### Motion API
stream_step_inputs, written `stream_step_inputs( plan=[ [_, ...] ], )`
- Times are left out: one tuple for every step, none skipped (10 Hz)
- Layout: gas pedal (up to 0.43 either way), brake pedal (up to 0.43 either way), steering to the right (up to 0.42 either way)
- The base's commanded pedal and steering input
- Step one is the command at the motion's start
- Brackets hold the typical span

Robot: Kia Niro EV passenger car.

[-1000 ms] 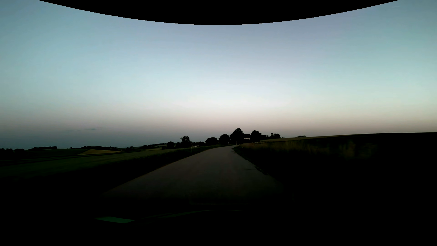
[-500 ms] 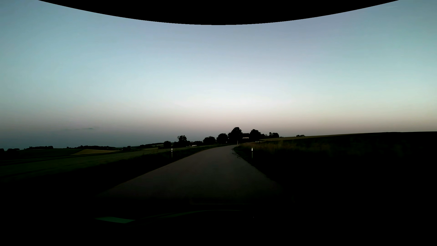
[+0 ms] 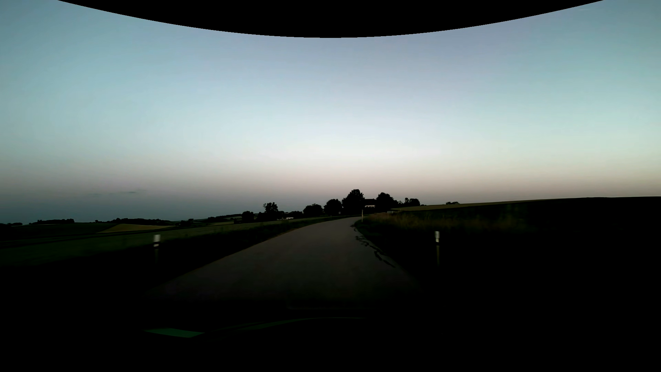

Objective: Follow the waypoints while adhering to traffic rules and regulations

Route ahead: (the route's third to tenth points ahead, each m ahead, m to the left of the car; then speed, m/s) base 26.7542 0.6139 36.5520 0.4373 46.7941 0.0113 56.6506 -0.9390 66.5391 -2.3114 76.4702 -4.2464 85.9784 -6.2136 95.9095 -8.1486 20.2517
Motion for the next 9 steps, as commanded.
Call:
stream_step_inputs(
  plan=[
    [0.429,0.0,0.003],
    [0.429,0.0,0.002],
    [0.429,0.0,0.002],
    [0.429,0.0,0.002],
    [0.429,0.0,0.002],
    [0.429,0.0,0.002],
    [0.429,0.0,0.002],
    [0.429,0.0,0.004],
    [0.429,0.0,0.006]
  ],
)
